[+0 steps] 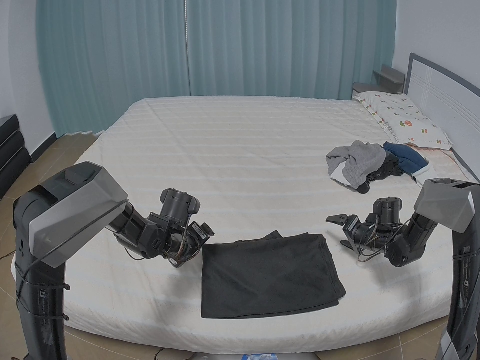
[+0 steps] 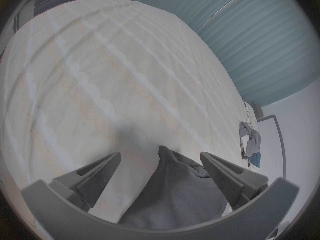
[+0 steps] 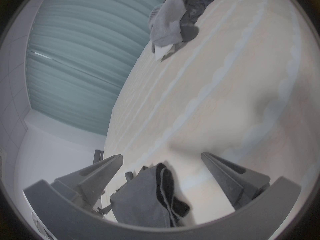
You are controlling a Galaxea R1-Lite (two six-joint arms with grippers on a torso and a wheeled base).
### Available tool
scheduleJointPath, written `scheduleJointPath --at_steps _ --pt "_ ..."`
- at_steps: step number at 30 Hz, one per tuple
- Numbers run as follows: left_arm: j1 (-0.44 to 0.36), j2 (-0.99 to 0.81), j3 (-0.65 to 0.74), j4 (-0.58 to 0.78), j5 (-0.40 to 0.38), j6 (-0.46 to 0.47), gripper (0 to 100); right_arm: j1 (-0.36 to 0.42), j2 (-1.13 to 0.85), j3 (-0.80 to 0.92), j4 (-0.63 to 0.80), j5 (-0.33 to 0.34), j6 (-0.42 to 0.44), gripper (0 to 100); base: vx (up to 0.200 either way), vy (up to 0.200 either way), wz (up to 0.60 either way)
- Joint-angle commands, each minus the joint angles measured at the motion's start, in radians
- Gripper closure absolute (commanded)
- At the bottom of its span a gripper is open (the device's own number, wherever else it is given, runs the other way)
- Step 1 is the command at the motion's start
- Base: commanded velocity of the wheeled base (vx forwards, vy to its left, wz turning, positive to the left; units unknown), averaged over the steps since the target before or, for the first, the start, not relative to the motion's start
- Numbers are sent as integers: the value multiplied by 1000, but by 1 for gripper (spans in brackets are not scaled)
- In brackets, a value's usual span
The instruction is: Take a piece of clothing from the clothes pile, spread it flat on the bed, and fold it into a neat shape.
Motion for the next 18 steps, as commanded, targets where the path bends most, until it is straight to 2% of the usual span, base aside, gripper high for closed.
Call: scheduleJointPath --at_steps 1,2,4,5,6,10,13,15,18 --pt "23 -83 98 -38 -131 31 0 -24 -7 14 -2 3 4 0 0 0 0" --pt "23 -83 98 -38 -131 31 0 -24 -7 14 -2 3 4 0 0 0 0" --pt "31 -97 151 -73 -182 107 0 -19 -2 14 -2 2 2 0 0 0 0" --pt "31 -97 151 -73 -182 107 0 -19 -2 14 -2 2 2 0 0 0 0" --pt "31 -115 201 -99 -206 155 0 -24 -2 14 -2 3 2 0 0 0 0" --pt "31 -132 295 -199 -272 232 0 -24 -1 12 -2 3 2 0 0 0 0" --pt "23 -132 327 -245 -280 264 0 -24 -1 10 -2 3 2 0 0 0 0" --pt "-6 -115 376 -343 -272 341 0 -22 1 7 -1 5 2 0 0 0 0" --pt "-15 -91 388 -392 -272 370 0 -24 1 7 -2 3 2 0 0 0 0"
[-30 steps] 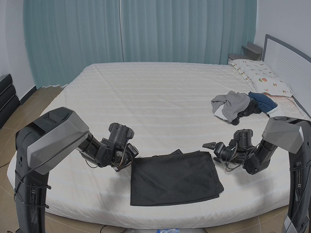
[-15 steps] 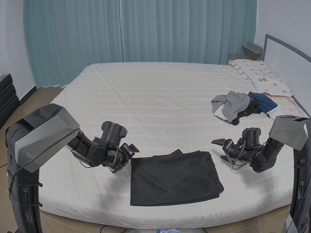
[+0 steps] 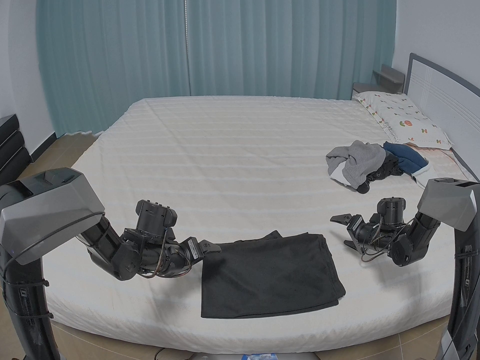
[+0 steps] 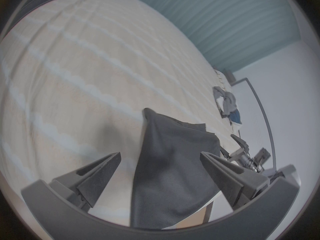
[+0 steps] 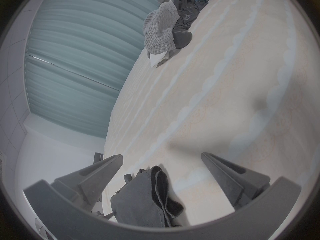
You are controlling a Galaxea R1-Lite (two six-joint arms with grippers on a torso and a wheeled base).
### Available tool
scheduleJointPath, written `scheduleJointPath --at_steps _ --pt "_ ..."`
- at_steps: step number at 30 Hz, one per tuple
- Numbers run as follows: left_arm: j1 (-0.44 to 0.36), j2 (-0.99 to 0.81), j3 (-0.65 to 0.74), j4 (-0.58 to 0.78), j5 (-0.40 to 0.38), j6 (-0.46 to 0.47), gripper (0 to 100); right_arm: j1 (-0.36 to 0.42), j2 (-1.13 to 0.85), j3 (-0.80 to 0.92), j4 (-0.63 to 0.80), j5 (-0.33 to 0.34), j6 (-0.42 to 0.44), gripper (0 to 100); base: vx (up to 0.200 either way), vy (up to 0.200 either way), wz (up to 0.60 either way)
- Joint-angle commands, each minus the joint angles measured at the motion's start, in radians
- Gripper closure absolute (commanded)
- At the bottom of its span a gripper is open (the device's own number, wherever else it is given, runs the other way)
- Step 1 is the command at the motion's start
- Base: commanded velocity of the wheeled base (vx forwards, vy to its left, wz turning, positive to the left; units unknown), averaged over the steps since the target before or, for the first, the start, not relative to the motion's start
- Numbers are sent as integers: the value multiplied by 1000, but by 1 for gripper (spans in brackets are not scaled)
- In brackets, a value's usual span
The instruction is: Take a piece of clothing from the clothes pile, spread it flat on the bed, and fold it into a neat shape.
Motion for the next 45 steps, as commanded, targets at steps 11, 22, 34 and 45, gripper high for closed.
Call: scheduleJointPath --at_steps 11,22,34,45 --pt "-56 74 38 -63 23 68 0 3 4 -4 1 0 0 0 0 0 0" --pt "-77 107 18 -64 84 73 0 6 4 -6 1 0 2 0 0 0 0" --pt "-77 97 26 -64 103 44 100 5 3 0 1 0 0 0 0 0 0" --pt "-63 74 30 -107 104 -22 100 5 3 2 1 0 0 0 0 0 0"
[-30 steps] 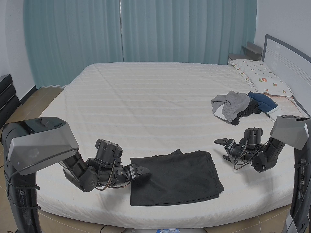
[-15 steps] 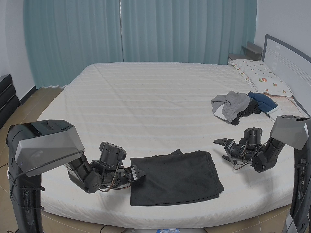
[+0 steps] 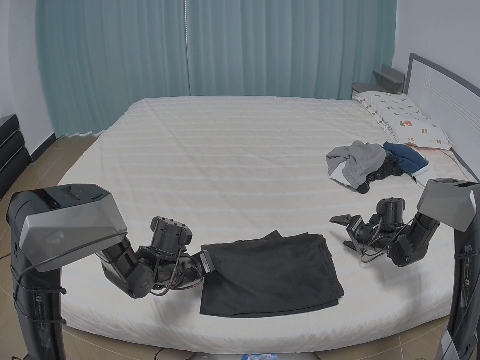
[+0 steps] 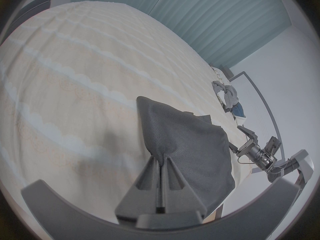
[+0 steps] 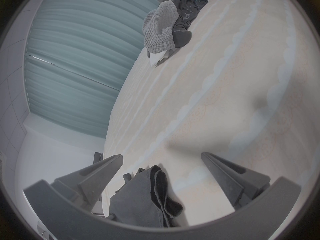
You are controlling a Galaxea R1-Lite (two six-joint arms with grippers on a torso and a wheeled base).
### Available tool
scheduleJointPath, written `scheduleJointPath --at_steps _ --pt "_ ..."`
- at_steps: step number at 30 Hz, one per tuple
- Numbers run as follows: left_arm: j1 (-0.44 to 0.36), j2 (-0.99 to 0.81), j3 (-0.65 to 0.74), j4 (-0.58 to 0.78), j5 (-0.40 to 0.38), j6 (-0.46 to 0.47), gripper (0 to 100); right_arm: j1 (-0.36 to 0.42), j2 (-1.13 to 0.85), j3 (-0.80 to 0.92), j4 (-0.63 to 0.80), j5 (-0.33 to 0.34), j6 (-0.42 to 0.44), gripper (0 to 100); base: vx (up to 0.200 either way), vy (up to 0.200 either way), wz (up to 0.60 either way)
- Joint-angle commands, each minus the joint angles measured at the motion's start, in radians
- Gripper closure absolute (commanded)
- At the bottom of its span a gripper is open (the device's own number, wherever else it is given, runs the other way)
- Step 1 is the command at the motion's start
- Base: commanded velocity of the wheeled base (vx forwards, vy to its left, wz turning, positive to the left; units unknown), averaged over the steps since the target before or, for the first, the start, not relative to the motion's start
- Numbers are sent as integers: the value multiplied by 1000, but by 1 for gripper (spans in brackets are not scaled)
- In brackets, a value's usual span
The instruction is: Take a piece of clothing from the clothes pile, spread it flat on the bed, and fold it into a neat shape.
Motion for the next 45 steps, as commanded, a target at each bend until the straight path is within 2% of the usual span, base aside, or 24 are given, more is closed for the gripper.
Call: scheduleJointPath --at_steps 1,8,18,37,45 --pt "2 -8 -1 1 0 -3 100 1 0 0 0 1 0 0 0 0 0" --pt "11 -16 -4 -4 -1 -35 100 1 0 0 0 0 0 0 0 0 0" --pt "38 -36 0 -1 -3 -41 100 1 -2 2 0 0 0 0 0 200 0" --pt "38 -66 31 12 3 -52 100 16 -11 31 -22 0 2 0 0 200 0" --pt "38 -88 28 58 12 -52 100 16 -12 31 -22 0 2 0 0 200 0"
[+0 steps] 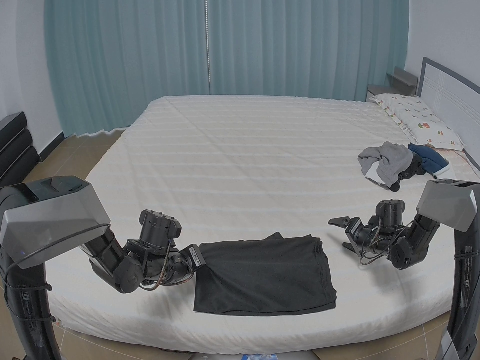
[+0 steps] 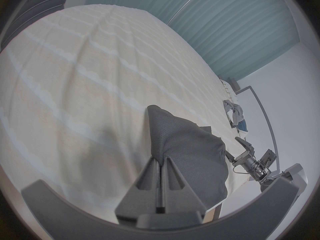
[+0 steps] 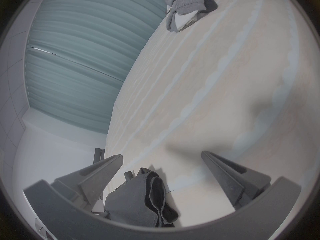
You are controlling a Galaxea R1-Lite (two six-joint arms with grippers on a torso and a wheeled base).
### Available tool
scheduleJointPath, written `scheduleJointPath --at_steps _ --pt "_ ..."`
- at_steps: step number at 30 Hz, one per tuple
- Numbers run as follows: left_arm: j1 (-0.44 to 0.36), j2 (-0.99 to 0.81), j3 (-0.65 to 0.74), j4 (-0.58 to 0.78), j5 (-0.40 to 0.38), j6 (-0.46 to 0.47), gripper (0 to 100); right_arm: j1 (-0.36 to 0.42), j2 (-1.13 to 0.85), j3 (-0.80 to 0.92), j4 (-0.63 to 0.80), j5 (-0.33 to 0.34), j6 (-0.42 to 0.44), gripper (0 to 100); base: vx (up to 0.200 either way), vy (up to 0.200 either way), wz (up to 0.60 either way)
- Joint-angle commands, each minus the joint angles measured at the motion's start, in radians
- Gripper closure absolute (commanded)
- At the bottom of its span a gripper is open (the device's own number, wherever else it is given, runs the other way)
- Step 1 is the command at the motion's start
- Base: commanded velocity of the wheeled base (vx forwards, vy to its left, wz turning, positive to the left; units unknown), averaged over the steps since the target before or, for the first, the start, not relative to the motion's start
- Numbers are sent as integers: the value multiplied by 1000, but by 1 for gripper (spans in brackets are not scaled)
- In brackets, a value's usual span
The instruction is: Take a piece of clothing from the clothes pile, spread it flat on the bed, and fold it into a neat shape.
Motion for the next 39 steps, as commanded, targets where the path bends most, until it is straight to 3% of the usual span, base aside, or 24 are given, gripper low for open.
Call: scheduleJointPath --at_steps 1,20,38,39 --pt "1 -7 -1 1 0 0 100 1 -1 0 0 1 1 0 0 200 0" --pt "-13 -12 -12 90 14 4 100 1 -1 0 0 1 1 0 0 200 0" --pt "-26 -10 -16 128 18 0 100 1 -1 0 0 1 -1 0 0 0 0" --pt "-26 -10 -16 128 18 0 0 1 -1 0 0 1 -1 0 0 0 0"
